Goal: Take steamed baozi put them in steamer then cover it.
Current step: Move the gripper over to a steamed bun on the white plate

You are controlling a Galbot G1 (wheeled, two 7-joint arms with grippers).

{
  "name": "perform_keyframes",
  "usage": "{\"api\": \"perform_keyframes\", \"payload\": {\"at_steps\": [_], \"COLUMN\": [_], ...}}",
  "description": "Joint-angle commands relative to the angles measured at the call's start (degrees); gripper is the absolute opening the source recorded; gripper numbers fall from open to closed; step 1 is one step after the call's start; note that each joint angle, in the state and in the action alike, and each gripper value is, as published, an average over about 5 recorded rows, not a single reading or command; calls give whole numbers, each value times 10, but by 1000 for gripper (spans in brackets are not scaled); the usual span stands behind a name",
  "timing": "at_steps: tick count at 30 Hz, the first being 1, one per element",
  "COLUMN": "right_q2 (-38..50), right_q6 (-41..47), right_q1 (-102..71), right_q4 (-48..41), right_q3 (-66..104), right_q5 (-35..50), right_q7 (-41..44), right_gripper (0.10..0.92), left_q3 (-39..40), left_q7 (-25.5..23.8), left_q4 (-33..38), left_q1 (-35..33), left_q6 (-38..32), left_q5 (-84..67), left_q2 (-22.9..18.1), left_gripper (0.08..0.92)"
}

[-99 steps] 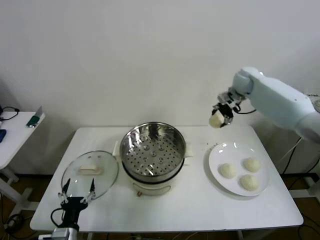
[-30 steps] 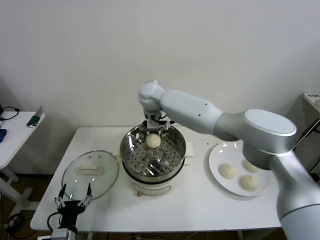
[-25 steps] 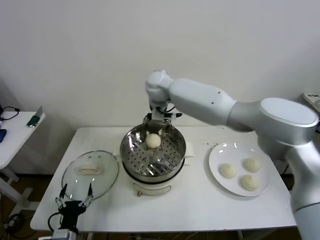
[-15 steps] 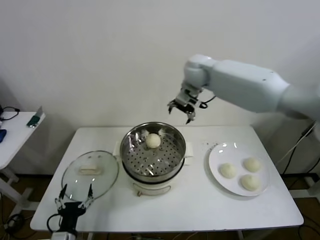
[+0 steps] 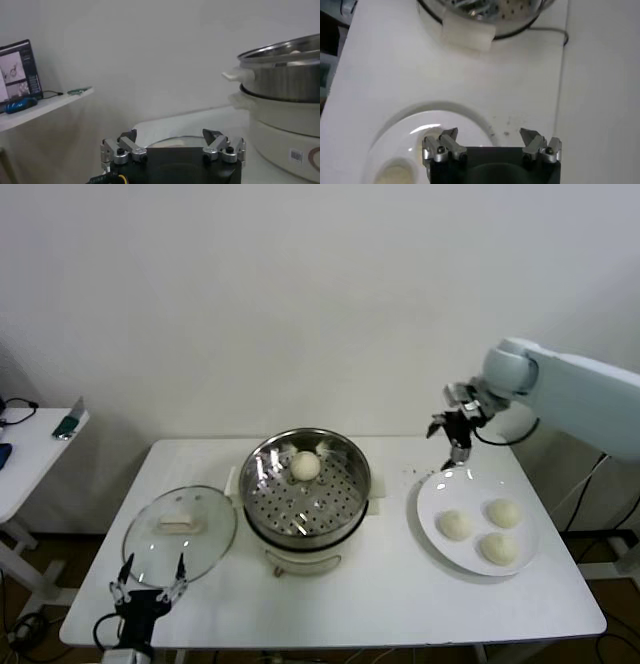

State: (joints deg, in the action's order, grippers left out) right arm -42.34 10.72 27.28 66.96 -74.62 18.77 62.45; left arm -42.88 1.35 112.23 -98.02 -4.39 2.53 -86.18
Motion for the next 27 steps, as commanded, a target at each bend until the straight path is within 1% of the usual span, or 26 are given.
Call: {"api": "perform_keyframes", "payload": {"at_steps": [1,10,27], "right_q2": [45,17,-27], "right_q6": [43,35,35], "right_q1": [-162,-202,-231], "right_q4": [-18,-49,-82], "right_q3": [97,124,146], "right_q5": [-76,-112,-120], "right_q7": [-2,-7,-15], "right_gripper": [823,823,823], "left_q3": [-3,-4,-8], "left_q7": [1,2,3], "left_q4": [-8,-16,-31], "left_q1": [-3,-5,-3], "left_q6": [4,1,-4], "left_q5": [-3,-1,-1], "left_q2": [1,-1,0], "left_gripper": [823,823,823]}}
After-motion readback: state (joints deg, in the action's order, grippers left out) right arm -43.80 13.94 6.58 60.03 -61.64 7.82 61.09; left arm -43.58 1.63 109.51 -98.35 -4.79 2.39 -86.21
